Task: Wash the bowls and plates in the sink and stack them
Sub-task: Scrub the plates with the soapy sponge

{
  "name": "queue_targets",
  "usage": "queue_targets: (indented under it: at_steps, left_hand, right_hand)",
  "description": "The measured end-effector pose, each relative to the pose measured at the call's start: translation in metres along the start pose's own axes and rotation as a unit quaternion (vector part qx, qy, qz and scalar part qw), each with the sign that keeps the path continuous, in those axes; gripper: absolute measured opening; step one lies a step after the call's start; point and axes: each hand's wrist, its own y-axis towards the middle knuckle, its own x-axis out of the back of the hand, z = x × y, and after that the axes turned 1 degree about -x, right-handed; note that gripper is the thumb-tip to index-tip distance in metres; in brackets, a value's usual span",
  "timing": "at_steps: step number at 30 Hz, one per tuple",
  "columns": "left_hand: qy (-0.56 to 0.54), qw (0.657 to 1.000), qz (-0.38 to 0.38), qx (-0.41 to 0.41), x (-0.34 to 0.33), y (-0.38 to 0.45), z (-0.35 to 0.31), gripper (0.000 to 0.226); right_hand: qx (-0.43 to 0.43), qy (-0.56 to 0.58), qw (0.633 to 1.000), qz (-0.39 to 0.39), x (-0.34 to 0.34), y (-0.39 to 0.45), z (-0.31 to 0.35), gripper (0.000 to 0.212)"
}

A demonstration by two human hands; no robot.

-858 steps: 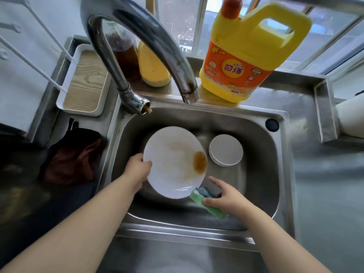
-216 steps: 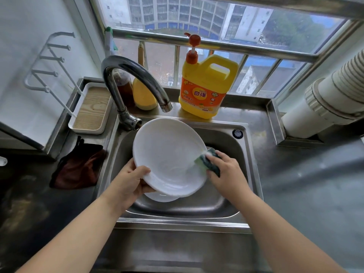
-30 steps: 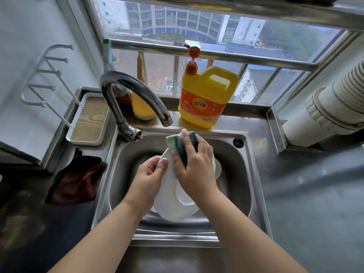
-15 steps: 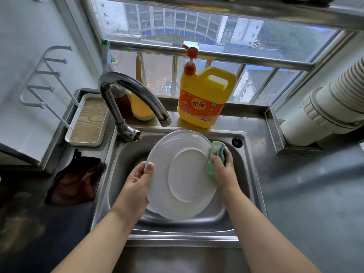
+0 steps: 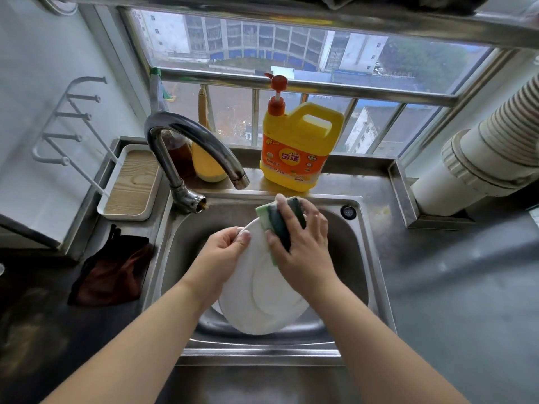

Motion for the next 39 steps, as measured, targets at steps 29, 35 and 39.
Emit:
queue_targets:
  at_steps: [29, 35, 39]
  left_hand:
    - [0.012, 0.995, -0.074, -0.067, -0.009, -0.020, 0.001, 0.026]
    - [0.025, 0.993, -0.074, -0.086, -0.004, -0.020, -0.001, 0.030]
    - [0.040, 0.993, -0.061, -0.098, -0.008, -0.017, -0.003, 0.025]
  right_hand:
    - [0.002, 0.021, 1.000, -0.002, -0.010, -0.002, 0.025, 0.062]
    - [-0.164, 0.089, 0.982, 0.014, 0.000, 0.023, -0.014, 0.056]
    - [-0.071, 0.064, 0.995, 0.004, 0.001, 0.009, 0.008, 0.060]
